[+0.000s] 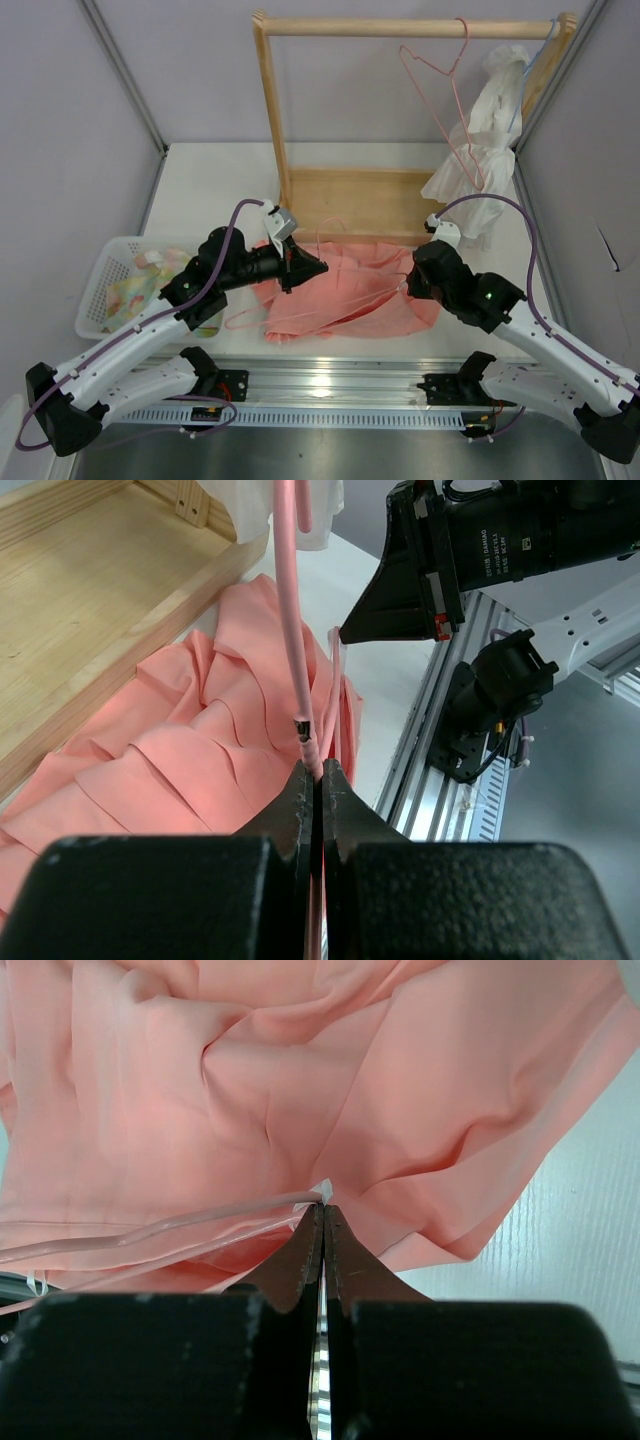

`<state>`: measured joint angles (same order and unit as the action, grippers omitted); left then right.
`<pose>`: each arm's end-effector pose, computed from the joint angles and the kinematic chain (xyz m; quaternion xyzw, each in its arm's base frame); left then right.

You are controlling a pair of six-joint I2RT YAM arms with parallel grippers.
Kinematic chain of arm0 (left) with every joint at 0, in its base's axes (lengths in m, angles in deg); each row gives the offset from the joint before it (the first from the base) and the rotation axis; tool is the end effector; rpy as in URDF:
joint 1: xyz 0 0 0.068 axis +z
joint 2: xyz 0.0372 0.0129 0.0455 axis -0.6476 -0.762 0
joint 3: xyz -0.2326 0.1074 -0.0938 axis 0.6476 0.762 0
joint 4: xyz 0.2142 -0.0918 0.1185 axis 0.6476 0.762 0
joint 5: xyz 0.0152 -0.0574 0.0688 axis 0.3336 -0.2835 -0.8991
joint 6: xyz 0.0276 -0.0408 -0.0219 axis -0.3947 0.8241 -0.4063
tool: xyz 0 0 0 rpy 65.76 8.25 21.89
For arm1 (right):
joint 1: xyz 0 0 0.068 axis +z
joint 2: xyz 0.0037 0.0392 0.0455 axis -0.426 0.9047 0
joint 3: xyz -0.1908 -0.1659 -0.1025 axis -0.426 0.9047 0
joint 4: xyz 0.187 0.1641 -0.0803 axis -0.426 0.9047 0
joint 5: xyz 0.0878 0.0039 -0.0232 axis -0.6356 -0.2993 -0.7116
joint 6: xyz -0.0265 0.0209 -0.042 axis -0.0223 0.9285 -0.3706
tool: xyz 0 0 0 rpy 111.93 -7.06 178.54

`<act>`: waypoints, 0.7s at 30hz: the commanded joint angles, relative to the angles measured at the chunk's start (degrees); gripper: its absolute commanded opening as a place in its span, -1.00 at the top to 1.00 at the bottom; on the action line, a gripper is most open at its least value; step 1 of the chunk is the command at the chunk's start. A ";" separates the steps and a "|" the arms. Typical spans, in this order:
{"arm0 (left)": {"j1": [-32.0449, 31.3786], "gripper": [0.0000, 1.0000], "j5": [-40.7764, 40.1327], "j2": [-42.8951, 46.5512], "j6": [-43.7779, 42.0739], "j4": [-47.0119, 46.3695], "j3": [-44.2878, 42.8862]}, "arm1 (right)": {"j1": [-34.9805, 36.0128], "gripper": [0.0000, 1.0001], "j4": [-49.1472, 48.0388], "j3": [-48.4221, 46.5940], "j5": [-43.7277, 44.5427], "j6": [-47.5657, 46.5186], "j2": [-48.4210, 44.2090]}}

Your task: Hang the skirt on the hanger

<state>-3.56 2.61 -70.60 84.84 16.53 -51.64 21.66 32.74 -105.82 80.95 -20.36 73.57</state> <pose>0.1364 -0.1518 0.3373 0.3239 0.6858 -0.4479 0.4734 0.1285 0.1171 0.3019 -0.0008 0.9092 0.1151 0.4001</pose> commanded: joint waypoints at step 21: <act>-0.46 1.00 2.16 -4.88 3.34 -9.38 1.40 | 0.59 1.00 -3.05 -2.52 0.86 -1.48 1.22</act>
<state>-3.59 3.02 -74.60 86.39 12.77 -50.46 21.77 31.98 -105.87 81.19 -20.84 74.60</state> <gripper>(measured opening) 0.025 0.010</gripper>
